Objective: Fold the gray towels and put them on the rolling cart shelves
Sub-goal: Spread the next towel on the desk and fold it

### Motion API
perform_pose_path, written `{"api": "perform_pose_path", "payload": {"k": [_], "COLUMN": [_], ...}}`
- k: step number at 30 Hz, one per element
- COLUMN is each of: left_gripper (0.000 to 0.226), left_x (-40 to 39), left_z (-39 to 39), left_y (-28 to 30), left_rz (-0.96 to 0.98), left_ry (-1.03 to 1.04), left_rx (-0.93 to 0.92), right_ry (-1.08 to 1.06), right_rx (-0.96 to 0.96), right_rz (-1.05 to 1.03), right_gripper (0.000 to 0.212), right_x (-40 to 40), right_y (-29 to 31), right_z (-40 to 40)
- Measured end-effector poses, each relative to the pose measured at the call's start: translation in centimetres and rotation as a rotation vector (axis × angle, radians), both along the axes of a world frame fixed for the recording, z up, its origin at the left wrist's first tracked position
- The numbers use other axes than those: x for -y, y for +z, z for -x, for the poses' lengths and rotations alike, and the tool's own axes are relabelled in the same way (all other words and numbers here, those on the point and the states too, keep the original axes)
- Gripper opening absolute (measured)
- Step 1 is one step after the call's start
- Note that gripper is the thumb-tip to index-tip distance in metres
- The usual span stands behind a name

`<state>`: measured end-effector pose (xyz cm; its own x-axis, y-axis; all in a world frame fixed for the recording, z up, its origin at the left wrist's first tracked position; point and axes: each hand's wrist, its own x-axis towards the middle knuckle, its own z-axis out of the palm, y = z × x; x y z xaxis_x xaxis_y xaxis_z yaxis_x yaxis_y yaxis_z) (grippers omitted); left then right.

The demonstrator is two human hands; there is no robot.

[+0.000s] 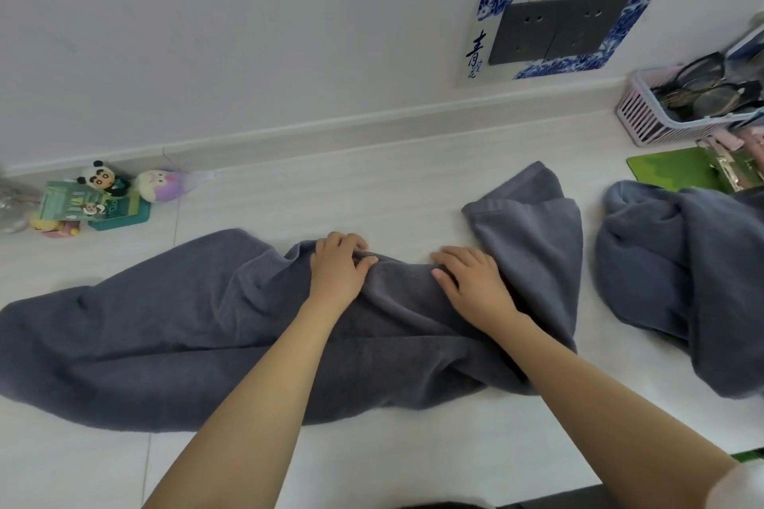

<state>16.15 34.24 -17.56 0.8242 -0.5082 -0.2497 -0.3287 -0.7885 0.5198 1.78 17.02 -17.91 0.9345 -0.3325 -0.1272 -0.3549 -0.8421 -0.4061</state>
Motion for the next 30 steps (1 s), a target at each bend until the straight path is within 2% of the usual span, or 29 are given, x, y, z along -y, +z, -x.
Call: {"api": "perform_pose_path", "payload": {"k": [2, 5, 7, 10, 12, 15, 16, 17, 18, 19, 21, 22, 24, 26, 28, 30], "left_gripper": [0.011, 0.009, 0.007, 0.007, 0.007, 0.008, 0.009, 0.008, 0.006, 0.001, 0.023, 0.033, 0.038, 0.038, 0.041, 0.046], "left_x": [0.1, 0.3, 0.4, 0.9, 1.3, 2.5, 3.1, 3.8, 4.5, 5.0, 5.6, 5.5, 4.7, 3.2, 1.6, -0.3], "left_z": [-0.6, -1.2, -1.4, -1.7, -2.1, -3.1, -3.4, -3.7, -4.0, -4.1, -3.9, -3.6, -3.1, -2.5, -1.8, -1.3], "left_y": [0.2, 1.4, 3.1, 6.2, 8.0, 10.4, 10.9, 11.2, 11.0, 10.6, 9.1, 8.1, 6.3, 4.4, 2.8, 1.1], "left_rz": [-0.016, 0.069, 0.202, 0.321, 0.349, 0.419, 0.446, 0.463, 0.475, 0.487, 0.481, 0.441, 0.322, 0.189, 0.025, -0.129], "left_ry": [-0.033, -0.020, 0.011, 0.032, 0.060, 0.130, 0.152, 0.158, 0.141, 0.096, -0.008, -0.037, -0.001, 0.069, 0.135, 0.162], "left_rx": [-0.063, -0.132, -0.159, -0.124, -0.045, 0.088, 0.128, 0.164, 0.179, 0.167, 0.087, 0.051, 0.066, 0.156, 0.164, 0.116], "right_ry": [0.045, 0.028, -0.023, -0.107, -0.065, -0.058, -0.080, -0.108, -0.157, -0.223, -0.341, -0.357, -0.262, -0.022, 0.249, 0.366], "right_rx": [-0.020, 0.016, -0.013, -0.321, -0.499, -0.474, -0.444, -0.422, -0.391, -0.336, -0.207, -0.185, -0.120, -0.073, -0.137, -0.261], "right_rz": [0.022, -0.007, -0.218, -0.736, -0.899, -1.103, -1.106, -1.036, -0.858, -0.595, -0.041, 0.115, 0.224, 0.222, 0.175, 0.151], "right_gripper": [0.066, 0.044, 0.036, 0.046, 0.045, 0.043, 0.047, 0.050, 0.048, 0.043, 0.041, 0.049, 0.064, 0.065, 0.061, 0.070], "right_x": [-0.1, -0.6, -0.9, -0.1, 1.0, 3.8, 4.8, 5.6, 6.4, 6.9, 7.0, 6.3, 4.4, 2.2, 0.5, 0.0], "right_y": [-0.4, -0.3, 0.9, 4.9, 7.1, 10.0, 10.9, 11.7, 12.1, 12.1, 10.7, 9.8, 8.1, 6.0, 3.7, 1.4], "right_z": [-0.7, -1.8, -2.9, -4.6, -5.2, -6.3, -6.9, -7.6, -8.4, -9.2, -10.1, -10.2, -10.1, -9.6, -8.5, -6.6]}}
